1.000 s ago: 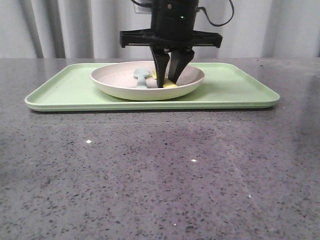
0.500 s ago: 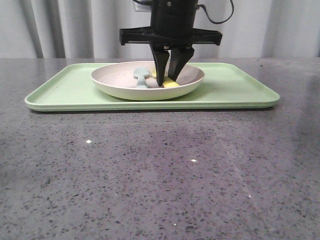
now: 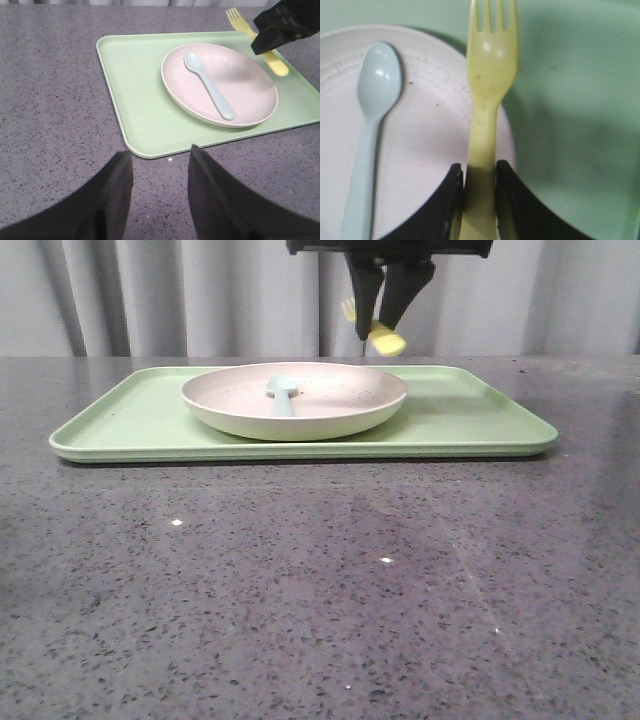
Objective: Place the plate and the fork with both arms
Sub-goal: 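Lift the yellow fork and move it beside the plate on the tray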
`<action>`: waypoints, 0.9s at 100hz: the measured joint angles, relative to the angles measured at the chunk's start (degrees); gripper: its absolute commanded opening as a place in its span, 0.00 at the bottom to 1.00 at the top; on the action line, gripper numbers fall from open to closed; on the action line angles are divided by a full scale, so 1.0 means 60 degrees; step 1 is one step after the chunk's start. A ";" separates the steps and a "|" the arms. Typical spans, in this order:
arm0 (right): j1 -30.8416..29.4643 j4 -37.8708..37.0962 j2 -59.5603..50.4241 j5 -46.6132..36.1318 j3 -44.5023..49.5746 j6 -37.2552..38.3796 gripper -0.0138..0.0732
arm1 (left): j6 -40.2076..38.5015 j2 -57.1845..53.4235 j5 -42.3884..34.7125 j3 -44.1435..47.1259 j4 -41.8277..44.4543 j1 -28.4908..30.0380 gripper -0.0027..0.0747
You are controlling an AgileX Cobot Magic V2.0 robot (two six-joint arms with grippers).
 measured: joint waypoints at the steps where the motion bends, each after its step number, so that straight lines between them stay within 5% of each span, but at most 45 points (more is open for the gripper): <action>1: -0.0044 0.0000 -0.0039 0.0017 0.0000 0.0000 0.11 | 0.0000 0.0000 0.0000 0.0000 0.0000 0.0000 0.39; 39: -0.1050 -0.0036 -0.0923 0.0013 0.1343 0.0019 0.11 | 0.0000 0.0000 0.0000 0.0000 0.0000 0.0000 0.39; 90: -0.1147 0.0386 -0.0923 -0.0578 0.3457 0.0019 0.11 | 0.0000 0.0000 0.0000 0.0000 0.0000 0.0000 0.39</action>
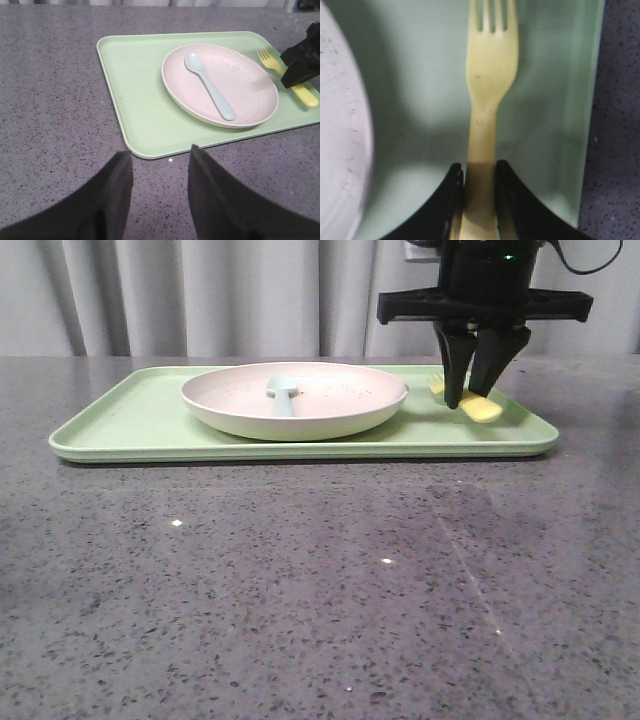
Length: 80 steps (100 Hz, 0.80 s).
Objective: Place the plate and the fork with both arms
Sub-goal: 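Lift the yellow fork and move it beside the plate on the tray, then open the right gripper and raise it off the fork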
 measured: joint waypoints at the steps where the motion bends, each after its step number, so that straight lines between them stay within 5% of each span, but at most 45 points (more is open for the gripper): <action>1: 0.0000 0.0003 0.0000 -0.0038 0.0039 0.0000 0.11 | 0.0000 0.0000 0.0000 0.0000 0.0000 0.0000 0.39; 16: 0.0000 0.0169 0.0000 -0.0186 0.0167 0.0000 0.16 | 0.0000 0.0000 0.0000 0.0000 0.0000 0.0000 0.39; 39: 0.0000 0.0263 0.0000 -0.0290 0.0167 -0.0023 0.49 | 0.0000 0.0000 0.0000 0.0000 0.0000 0.0000 0.39; 80: 0.0000 0.0299 -0.0424 -0.0310 0.0202 -0.0023 0.49 | 0.0000 0.0000 0.0000 0.0000 0.0000 0.0000 0.39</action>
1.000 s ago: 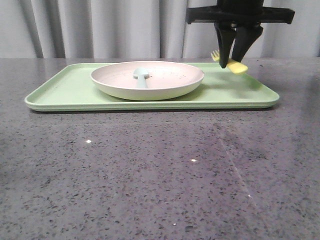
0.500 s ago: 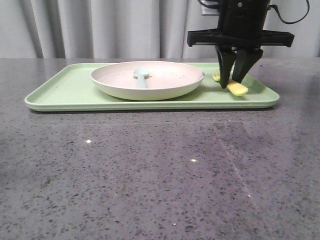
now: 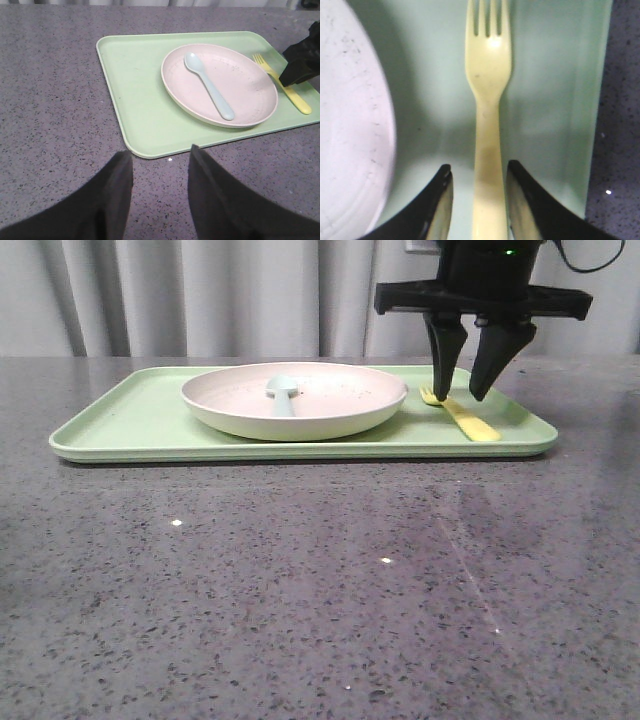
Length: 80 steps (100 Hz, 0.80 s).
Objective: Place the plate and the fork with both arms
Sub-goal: 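Open the right gripper and raise it off the fork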
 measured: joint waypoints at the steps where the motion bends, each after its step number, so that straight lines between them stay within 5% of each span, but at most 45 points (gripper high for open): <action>1: 0.0000 0.0000 -0.0048 0.0000 0.0000 0.0000 0.49 | 0.0000 0.0000 0.0000 0.0000 0.0000 0.0000 0.39; 28: 0.0000 0.0000 -0.1421 -0.0367 0.0666 0.0000 0.49 | 0.0000 0.0000 -0.0055 0.0000 -0.0031 0.0000 0.39; 80: 0.0000 0.0000 -0.6061 -0.3156 0.5968 -0.0018 0.45 | 0.0000 0.0000 -0.0492 0.0133 -0.0031 0.0000 0.33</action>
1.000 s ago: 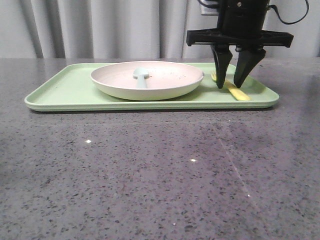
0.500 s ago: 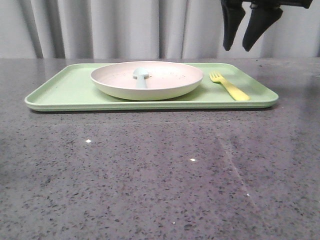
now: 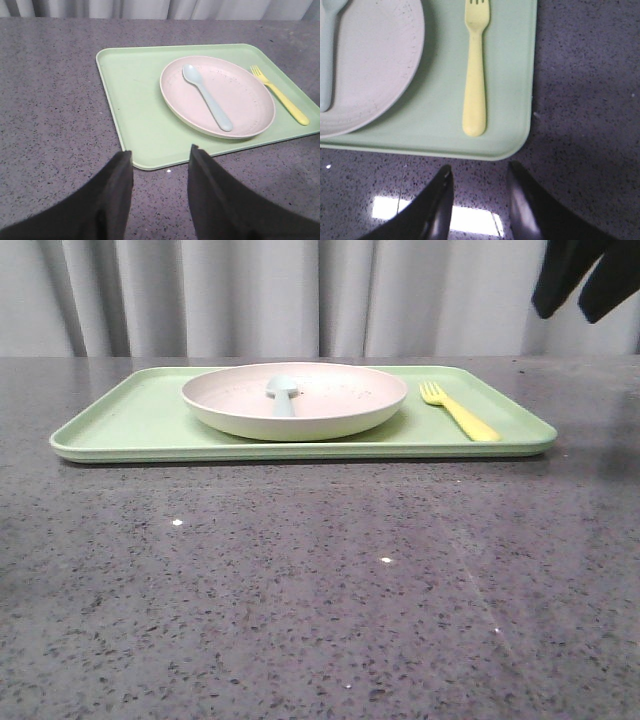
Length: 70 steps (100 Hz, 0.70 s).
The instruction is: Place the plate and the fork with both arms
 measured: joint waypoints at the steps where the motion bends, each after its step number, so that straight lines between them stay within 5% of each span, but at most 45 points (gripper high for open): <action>1: 0.0000 0.0000 -0.0142 -0.0024 0.0055 0.0000 0.45 | 0.0000 0.0000 0.0000 0.0017 0.0000 0.0000 0.32; 26: 0.0000 -0.0130 -0.2704 -0.1011 0.1987 0.0000 0.07 | 0.0000 -0.0008 -0.0226 0.0262 0.0017 0.0000 0.09; 35: 0.0000 -0.0247 -0.3486 -0.1279 0.2623 0.0000 0.08 | 0.0000 -0.0022 -0.0268 0.0325 0.0017 0.0000 0.01; 70: 0.0000 -0.1012 -0.6278 -0.1995 0.4853 0.0000 0.08 | 0.0024 -0.0254 -0.0309 0.0346 0.0052 0.0000 0.01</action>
